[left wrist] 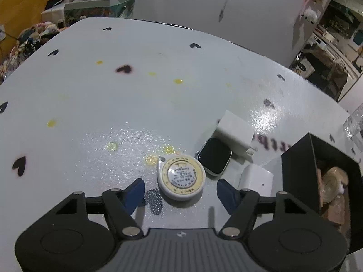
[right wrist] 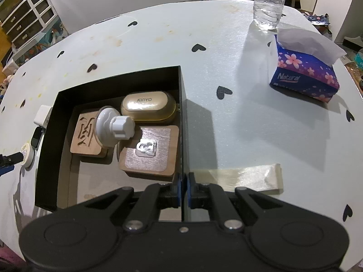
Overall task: Organize rigid objects
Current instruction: 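Move the left gripper to the round tape measure and grasp it, then carry the tape measure into the black box and release it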
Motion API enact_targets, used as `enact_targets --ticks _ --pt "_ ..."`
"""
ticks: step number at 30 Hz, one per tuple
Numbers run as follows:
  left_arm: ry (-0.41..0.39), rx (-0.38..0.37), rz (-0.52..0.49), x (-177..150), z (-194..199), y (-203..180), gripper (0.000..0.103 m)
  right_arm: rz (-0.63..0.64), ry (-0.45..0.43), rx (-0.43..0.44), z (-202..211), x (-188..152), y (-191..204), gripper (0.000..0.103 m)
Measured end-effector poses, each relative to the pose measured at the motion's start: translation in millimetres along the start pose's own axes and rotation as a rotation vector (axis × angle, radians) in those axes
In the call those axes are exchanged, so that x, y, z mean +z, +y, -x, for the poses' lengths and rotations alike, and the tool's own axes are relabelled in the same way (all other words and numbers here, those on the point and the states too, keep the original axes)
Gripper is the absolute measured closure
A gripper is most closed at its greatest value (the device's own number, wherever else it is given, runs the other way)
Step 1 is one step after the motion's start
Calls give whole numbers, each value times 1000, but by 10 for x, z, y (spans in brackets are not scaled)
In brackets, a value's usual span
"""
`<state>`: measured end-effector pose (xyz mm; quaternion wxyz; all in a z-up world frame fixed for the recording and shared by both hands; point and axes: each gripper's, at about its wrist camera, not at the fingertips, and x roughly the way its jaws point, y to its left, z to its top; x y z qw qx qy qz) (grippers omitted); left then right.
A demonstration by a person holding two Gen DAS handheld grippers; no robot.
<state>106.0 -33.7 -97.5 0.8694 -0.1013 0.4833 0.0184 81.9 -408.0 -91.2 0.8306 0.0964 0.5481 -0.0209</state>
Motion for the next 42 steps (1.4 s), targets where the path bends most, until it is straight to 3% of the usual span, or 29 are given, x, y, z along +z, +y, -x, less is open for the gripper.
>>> enact_targets --ticks 3,8,9,18,24,30,39,42 --pt "-2 22 -11 -13 -99 -72 34 -3 -2 -5 2 -6 6 98" --pt "-12 88 -28 -19 -225 -131 44 -6 -7 -13 4 -15 13 98" --pt "-15 90 -39 -14 -230 -141 49 -6 -7 -14 1 -16 16 98" --pt "-24 59 -70 35 -118 -65 49 -14 -11 -11 3 -17 4 98" --pt "-102 -33 -96 197 170 -71 49 -16 -17 -18 8 -23 15 98" --pt "-152 -163 -172 238 422 -314 49 -4 -22 -47 9 -27 67 99" --pt "-153 -351 -341 34 622 -994 49 -29 -22 -39 18 -31 42 99" --pt "-131 -374 -378 -84 609 -1222 49 -39 -23 -25 15 -36 14 98"
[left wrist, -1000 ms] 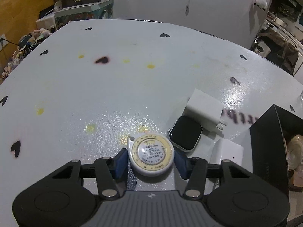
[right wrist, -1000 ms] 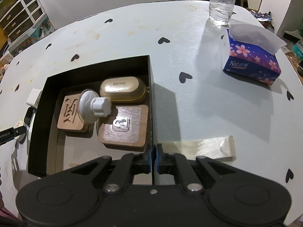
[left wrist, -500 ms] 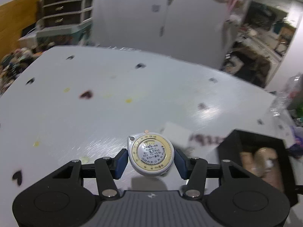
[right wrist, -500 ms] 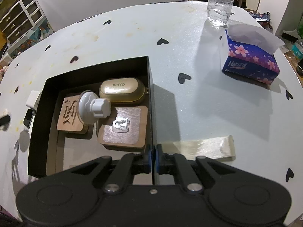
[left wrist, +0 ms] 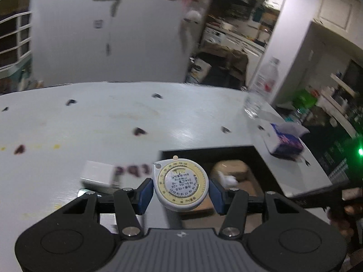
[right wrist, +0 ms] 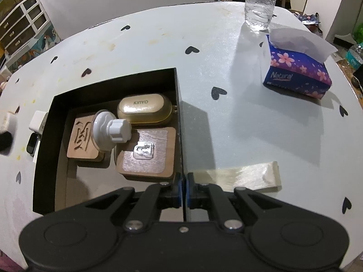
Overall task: Organize rigid objects
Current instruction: 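Carry the tape measure into the black box and release it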
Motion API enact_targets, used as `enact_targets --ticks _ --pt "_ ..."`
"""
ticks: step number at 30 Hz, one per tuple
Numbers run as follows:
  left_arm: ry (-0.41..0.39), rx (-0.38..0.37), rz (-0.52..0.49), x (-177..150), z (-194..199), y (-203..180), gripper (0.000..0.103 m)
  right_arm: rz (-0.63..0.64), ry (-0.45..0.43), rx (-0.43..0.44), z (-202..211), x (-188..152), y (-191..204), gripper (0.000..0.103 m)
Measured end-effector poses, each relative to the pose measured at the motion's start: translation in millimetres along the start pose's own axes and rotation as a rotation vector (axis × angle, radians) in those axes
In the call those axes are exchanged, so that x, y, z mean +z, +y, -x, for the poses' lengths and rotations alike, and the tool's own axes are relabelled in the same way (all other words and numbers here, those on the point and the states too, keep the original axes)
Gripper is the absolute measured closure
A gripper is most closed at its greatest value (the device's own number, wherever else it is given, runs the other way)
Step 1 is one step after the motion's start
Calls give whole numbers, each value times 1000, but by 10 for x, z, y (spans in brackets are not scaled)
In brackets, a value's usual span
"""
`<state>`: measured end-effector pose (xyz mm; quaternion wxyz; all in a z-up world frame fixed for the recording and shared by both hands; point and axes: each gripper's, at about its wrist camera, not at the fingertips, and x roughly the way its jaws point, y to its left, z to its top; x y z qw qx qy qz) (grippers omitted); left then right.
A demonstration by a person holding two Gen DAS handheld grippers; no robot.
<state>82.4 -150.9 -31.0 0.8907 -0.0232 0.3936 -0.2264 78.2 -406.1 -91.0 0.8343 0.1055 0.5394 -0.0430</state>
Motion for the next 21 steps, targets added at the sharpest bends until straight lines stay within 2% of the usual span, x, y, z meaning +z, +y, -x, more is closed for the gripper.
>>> enact_targets --ticks 7,14,21 --pt "86 -67 -53 -72 -245 -430 49 17 16 22 -11 25 -22 98" --pt "262 -84 -132 -153 -677 -711 49 31 35 35 -20 55 -30 97" --pt "385 -159 -112 -250 -1025 -796 49 38 44 52 -30 67 -50 97"
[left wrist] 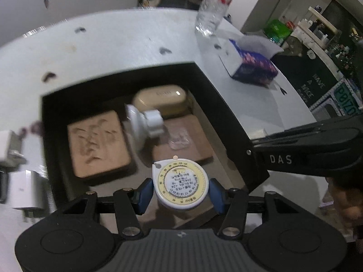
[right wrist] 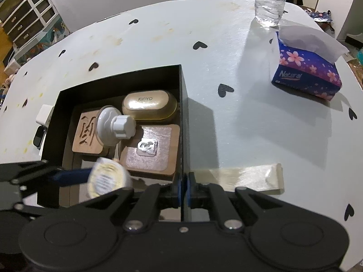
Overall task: Organize rigid objects
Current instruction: 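Carry the tape measure into the black box and release it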
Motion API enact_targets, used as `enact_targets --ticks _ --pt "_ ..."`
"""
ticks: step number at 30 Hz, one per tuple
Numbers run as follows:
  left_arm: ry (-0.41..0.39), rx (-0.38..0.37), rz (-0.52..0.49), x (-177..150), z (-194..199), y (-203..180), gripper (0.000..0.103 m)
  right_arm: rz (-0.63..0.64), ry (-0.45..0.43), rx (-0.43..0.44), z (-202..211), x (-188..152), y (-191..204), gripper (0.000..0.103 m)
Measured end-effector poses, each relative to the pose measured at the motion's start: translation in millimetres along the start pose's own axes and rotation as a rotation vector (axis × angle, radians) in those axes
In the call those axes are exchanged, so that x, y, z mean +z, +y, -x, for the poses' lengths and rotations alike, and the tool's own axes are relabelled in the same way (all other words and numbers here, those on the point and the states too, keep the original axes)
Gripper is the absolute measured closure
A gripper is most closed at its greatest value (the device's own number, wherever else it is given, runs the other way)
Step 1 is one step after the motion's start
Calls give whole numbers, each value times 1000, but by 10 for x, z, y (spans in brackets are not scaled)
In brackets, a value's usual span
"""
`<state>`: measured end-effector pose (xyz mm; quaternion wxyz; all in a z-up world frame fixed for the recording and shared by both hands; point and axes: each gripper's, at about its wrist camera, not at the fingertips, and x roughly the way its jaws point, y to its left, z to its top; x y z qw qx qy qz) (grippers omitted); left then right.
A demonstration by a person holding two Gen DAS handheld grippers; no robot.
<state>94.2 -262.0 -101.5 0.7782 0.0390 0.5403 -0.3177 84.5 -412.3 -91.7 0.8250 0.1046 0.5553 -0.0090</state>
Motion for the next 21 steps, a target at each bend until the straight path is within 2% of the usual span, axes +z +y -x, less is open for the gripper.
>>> enact_targets --ticks 11,15,21 --pt "38 -147 102 58 -245 15 48 -15 5 27 -2 9 -50 96" --pt "29 -145 126 60 -224 31 27 -21 5 37 -1 11 -70 96" --pt "12 -140 116 59 -160 21 25 -26 3 44 8 8 -90 95"
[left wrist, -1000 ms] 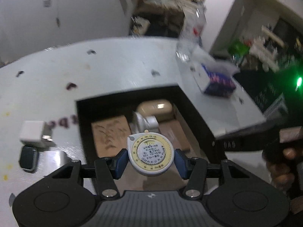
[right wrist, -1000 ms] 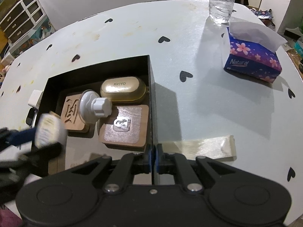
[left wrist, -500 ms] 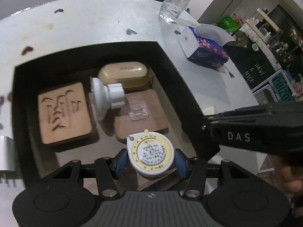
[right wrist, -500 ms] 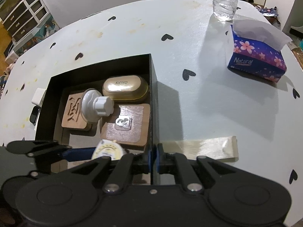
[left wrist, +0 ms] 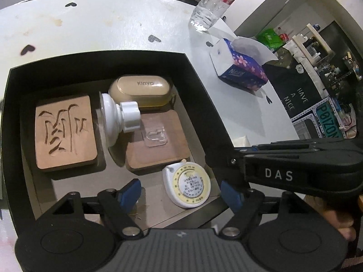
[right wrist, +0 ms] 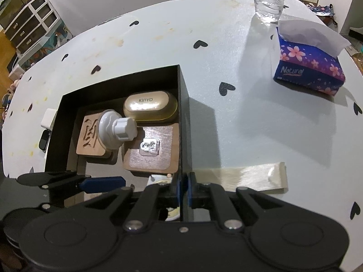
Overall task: Organize rigid objects
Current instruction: 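Carry the tape measure into the black box and release it, then move the left gripper to the white charger plug and grasp it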
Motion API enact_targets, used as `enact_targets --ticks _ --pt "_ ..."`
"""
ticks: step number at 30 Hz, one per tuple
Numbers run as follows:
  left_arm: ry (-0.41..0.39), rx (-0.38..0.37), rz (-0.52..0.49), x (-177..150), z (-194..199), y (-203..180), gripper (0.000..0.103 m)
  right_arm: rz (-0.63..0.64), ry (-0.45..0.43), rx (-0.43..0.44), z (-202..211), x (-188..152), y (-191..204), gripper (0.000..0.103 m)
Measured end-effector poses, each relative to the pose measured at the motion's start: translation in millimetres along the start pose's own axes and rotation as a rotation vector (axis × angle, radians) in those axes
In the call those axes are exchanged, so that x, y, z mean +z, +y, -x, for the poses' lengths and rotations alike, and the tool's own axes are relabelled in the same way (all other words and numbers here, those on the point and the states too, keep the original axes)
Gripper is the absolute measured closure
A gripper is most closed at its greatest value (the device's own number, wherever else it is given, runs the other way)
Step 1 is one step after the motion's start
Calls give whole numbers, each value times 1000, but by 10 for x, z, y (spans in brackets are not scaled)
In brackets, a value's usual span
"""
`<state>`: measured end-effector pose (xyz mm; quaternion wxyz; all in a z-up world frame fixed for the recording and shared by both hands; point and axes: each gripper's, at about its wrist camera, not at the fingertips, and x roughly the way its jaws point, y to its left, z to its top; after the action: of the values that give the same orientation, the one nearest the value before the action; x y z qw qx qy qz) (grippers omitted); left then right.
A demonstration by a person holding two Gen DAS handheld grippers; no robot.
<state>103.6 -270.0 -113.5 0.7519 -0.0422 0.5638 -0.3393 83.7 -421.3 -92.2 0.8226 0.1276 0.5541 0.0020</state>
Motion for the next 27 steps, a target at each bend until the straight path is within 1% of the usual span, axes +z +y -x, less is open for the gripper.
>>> enact_targets --ticks 6,8,10,13,19,22,27 --pt "-16 9 -20 -3 66 -44 25 -2 -1 4 2 -4 -8 95" --pt "-23 15 -26 -11 109 -57 24 -3 -1 6 1 -5 -11 95" --pt "-39 18 -37 -24 196 -77 15 -4 -2 9 3 -7 -15 95" --pt "-81 33 -64 -59 369 -109 9 -8 -3 13 2 -9 -21 95" --pt "-176 77 -82 -128 733 -126 2 -7 -3 17 3 -7 -26 95" --pt "-225 105 -76 -160 921 -100 0 -7 -3 17 2 -8 -27 95" --pt "-300 172 -56 -208 1181 -25 0 -7 -3 17 2 -9 -25 95"
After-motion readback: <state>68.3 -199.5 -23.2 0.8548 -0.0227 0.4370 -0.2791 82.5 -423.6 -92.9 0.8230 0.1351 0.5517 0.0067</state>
